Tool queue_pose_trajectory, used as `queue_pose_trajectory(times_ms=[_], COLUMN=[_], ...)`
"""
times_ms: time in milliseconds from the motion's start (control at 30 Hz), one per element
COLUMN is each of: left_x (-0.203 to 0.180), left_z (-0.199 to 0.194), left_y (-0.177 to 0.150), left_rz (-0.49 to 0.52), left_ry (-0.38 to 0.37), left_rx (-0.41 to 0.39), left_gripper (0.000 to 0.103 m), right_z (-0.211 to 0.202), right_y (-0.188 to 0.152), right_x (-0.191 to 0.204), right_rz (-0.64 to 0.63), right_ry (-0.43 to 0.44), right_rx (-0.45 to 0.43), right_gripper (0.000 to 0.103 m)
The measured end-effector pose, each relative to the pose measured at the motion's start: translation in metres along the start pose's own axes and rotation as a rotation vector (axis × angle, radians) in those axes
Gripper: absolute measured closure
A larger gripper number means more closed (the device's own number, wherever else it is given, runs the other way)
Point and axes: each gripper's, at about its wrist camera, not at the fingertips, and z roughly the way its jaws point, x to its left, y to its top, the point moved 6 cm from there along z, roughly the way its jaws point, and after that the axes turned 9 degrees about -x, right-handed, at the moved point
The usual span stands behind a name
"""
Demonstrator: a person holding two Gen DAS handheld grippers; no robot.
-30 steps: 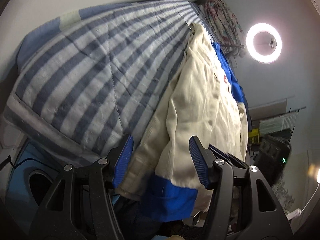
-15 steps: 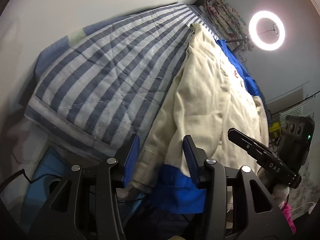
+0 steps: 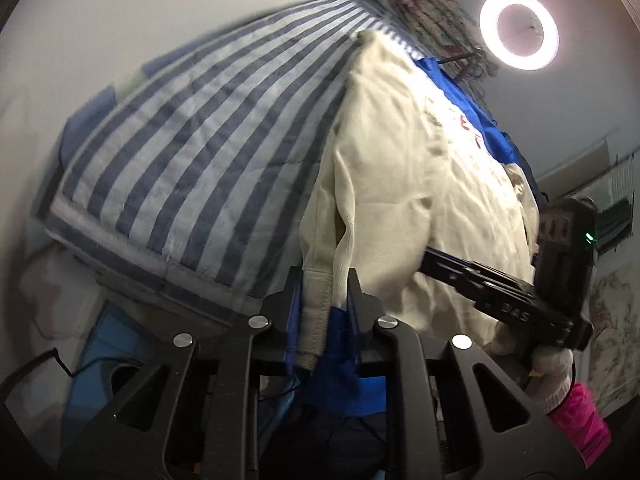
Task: Fold large clothes
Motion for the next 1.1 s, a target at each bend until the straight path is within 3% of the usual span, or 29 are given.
queue_pose_trajectory(times_ms=[167,333,400,600,867,900,1000,1100], left_x=[-0.027,-0.048,-0.055,-0.069,-0.085,-0.085,-0.088,-0.097], left_z=[-0.014,-0.013,-0.015,-0.009,0.003,0.004,0.008,0.008], left_y=[0.005,0.003,0.002,0.001,-0.006,-0.006,-0.005,-0.005], left_rz=[0.107,0.144,0.161,0.176,0.231,0.232,0.241,0.268], left_ry=[0.005,-0.026,-0.035,-0.065,-0.077,-0.078,-0.077,-0.079], left_rx=[-0.049,-0.071,-0.076,-0.072,-0.056,-0.055,-0.052,-0.058], left_gripper=[0.086,0.087,0.087,0.088,0.088,0.088,0.088,0.089], right_z=[-0.012,-0.025,-0.017,0.03,0.074,0.08,0.087,0.075], right_y=[0.018,0.072,0.094,0.136,0.14,0.138,0.132,0.131], right_x=[-0.001,0.007,0.011,0.014,0.015,0.012,0.003,-0.004], right_rz=[0.034,0.029,0.046,0.031,-0.09,-0.114,-0.156,-0.097], right_ry=[0.039,0.012,0.007,-0.119,-0.294,-0.33,-0.403,-0.339], right_rx=[0.002,-0.065,-0.061,0.001,0.106,0.125,0.153,0.118], right_gripper=[0.073,0.034,0.034,0.034,0.035,0.037,0.072,0.091])
